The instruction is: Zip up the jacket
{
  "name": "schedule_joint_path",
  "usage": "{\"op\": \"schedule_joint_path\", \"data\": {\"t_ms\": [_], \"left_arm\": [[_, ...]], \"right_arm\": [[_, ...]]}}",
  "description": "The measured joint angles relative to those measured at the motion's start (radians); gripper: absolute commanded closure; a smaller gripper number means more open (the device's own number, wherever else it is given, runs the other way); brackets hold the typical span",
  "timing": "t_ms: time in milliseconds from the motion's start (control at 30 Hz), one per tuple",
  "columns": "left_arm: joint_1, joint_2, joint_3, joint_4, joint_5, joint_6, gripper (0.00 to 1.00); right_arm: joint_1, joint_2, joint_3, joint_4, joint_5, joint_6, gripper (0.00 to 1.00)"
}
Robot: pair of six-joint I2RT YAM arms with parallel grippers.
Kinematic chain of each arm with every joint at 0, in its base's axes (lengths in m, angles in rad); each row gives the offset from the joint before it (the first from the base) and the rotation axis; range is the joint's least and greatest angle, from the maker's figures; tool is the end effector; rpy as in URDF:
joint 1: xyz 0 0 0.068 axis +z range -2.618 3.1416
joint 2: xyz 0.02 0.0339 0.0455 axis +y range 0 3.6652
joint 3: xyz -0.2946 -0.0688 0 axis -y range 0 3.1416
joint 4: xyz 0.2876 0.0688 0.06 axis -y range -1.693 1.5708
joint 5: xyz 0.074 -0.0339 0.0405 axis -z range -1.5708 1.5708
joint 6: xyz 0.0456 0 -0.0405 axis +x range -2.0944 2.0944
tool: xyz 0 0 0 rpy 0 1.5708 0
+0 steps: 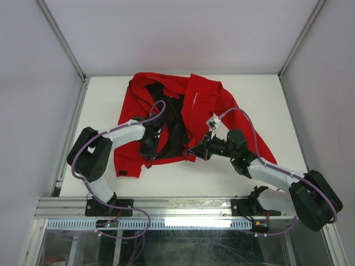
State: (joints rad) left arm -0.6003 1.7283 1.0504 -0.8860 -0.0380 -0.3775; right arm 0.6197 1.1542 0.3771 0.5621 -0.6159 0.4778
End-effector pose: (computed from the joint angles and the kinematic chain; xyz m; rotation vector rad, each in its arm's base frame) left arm 0.2722 -0.1842 0.1513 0.3463 3.0980 0.0472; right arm 0.1936 0.1705 0.2003 -0.6166 1.8503 1.3063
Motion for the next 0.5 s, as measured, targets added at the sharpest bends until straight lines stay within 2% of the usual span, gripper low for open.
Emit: {"op": "schedule_joint_path", "data": {"t_ms": [233, 500], "left_arm": [[-0.001, -0.043, -0.007, 0.025, 0.038, -0.009, 0.79], [0.000, -0.141, -0.050, 0.044, 0.056, -0.019, 0.69]], "right_arm": [[0.000, -0.064, 0.000, -0.058, 0.033, -0.026, 1.00], [0.003, -0.069, 0.000, -0.081, 0.037, -0.032, 1.00]]}}
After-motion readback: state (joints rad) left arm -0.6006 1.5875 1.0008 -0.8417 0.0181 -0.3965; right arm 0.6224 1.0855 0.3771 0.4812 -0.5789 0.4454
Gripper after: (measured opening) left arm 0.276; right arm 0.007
